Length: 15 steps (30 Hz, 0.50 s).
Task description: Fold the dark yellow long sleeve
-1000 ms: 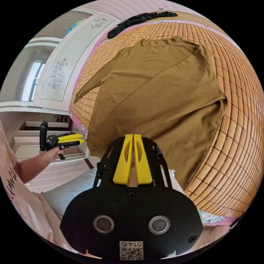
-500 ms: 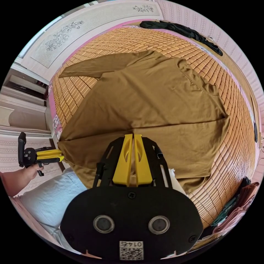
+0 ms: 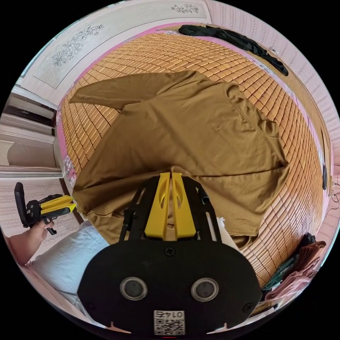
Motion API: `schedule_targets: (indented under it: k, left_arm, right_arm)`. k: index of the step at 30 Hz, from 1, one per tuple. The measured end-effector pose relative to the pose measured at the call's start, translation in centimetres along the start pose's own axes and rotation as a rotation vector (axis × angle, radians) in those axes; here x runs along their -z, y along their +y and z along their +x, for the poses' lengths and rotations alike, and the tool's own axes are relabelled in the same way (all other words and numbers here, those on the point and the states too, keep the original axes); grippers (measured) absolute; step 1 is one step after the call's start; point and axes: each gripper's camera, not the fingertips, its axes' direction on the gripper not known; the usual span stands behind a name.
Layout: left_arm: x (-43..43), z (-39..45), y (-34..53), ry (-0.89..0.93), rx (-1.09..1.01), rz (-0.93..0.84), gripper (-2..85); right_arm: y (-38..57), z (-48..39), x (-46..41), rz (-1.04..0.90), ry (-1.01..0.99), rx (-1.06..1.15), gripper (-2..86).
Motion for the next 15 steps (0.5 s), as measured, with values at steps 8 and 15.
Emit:
schedule_targets:
  k: [8, 15]
  left_arm:
    - [2.2, 0.0, -0.2, -0.052, -0.005, 0.012, -0.8]
    - [3.8, -2.5, -0.8, -0.085, 0.025, 0.043, -0.9]
  right_arm:
    - [-0.9, -1.1, 2.3, 0.015, 0.0, 0.012, -0.5]
    - [-1.5, -1.0, 3.1, 0.005, -0.044, -0.007, 0.5]
